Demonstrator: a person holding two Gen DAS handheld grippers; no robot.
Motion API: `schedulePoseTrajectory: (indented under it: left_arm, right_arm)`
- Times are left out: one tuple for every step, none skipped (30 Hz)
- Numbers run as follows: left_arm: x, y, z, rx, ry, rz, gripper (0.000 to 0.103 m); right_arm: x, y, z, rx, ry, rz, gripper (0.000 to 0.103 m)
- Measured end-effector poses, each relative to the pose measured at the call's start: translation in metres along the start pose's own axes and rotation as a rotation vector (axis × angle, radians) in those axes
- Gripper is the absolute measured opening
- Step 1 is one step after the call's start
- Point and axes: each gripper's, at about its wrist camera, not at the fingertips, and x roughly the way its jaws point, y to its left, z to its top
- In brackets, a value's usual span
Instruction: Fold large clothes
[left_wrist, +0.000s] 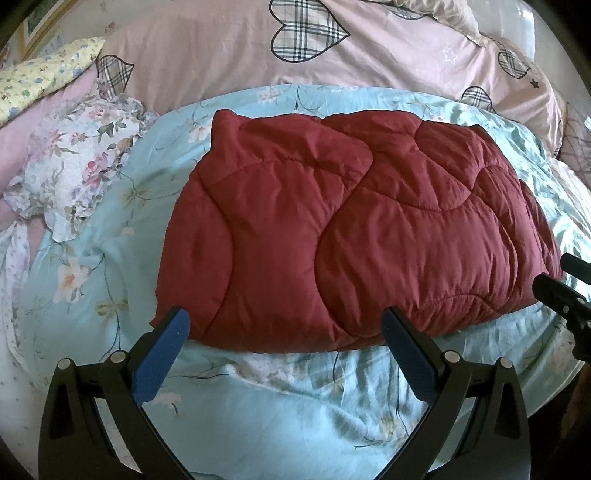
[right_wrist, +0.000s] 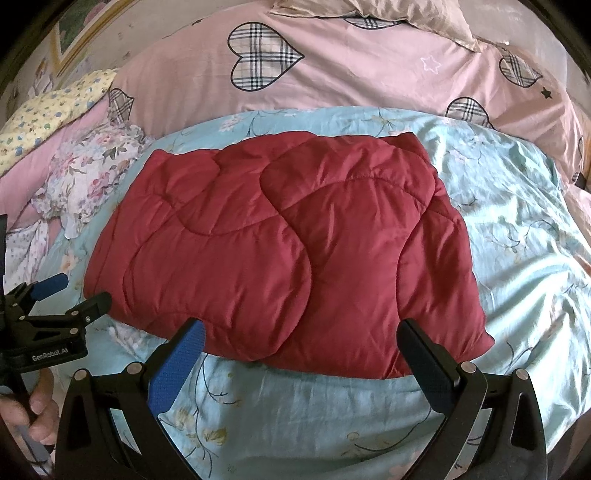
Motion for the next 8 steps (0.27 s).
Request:
schedulePoseTrajectory:
  left_arm:
    - [0.0004,0.0001,0.0002,0.001,0.000,0.001,0.103]
    - [0.0011,-0.0001,0.0003,0.001,0.002,0.004,0.103]
    - [0.0021,-0.0002,0.0004,0.000,0.004,0.001,0.103]
    - [0.0026,-0.0004,0.0007,0.000,0.004,-0.001,0.103]
    - [0.0035,-0.0006,0.0010,0.001,0.005,0.000,0.103]
    - [0.0041,-0.0007,0.0013,0.002,0.007,-0.002,0.103]
    - [0.0045,-0.0002,0.0017,0.000,0.009,-0.009,0.103]
    - [0.0050,0.0000,0.0022,-0.004,0.011,-0.022,0.103]
  right_arm:
    - [0.0006,-0.0007,0.0000,0.003,0.001,0.001,0.103]
    - [0.0008,-0.0012,0.0005,0.006,0.001,0.002,0.103]
    - [0.0014,-0.0017,0.0006,0.008,0.002,0.003,0.103]
    - [0.0020,-0.0020,0.0006,0.010,0.003,0.004,0.103]
    - [0.0026,-0.0021,0.0009,0.011,0.004,0.005,0.103]
    - [0.0031,-0.0022,0.0008,0.012,0.005,0.006,0.103]
    - [0.0038,-0.0024,0.0010,0.014,0.007,0.008,0.103]
    - [0.0047,-0.0026,0.0013,0.016,0.009,0.012,0.103]
